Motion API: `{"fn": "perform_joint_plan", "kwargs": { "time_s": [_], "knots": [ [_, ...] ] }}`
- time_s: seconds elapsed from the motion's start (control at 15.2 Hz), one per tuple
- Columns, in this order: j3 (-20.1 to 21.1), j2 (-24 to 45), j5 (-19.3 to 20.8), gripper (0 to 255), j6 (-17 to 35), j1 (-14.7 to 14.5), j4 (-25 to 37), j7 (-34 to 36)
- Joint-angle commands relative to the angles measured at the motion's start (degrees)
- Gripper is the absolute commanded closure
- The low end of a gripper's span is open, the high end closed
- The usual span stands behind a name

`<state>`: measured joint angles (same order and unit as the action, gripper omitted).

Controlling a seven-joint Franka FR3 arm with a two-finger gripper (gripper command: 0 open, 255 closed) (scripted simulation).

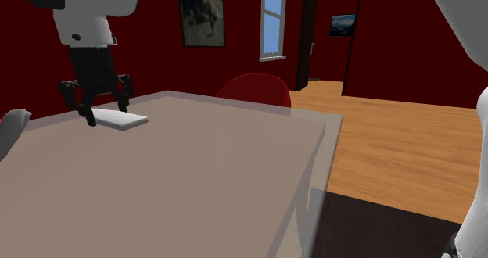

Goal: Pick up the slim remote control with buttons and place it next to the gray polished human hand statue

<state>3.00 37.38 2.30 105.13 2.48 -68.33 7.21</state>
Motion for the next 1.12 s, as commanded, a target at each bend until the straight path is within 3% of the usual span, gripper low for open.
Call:
{"fn": "perform_joint_plan", "kwargs": {
  "time_s": [0.0, 0.59, 1.06],
  "knots": [
    [0.0, 0.0, 0.0, 255, 1.6, 0.0, -1.5, 0.1],
    [-0.1, 1.7, 0.1, 255, 7.5, 0.0, -5.8, 0.2],
    [-0.1, 1.8, 0.1, 255, 7.9, 0.0, -6.0, 0.2]
  ]
}}
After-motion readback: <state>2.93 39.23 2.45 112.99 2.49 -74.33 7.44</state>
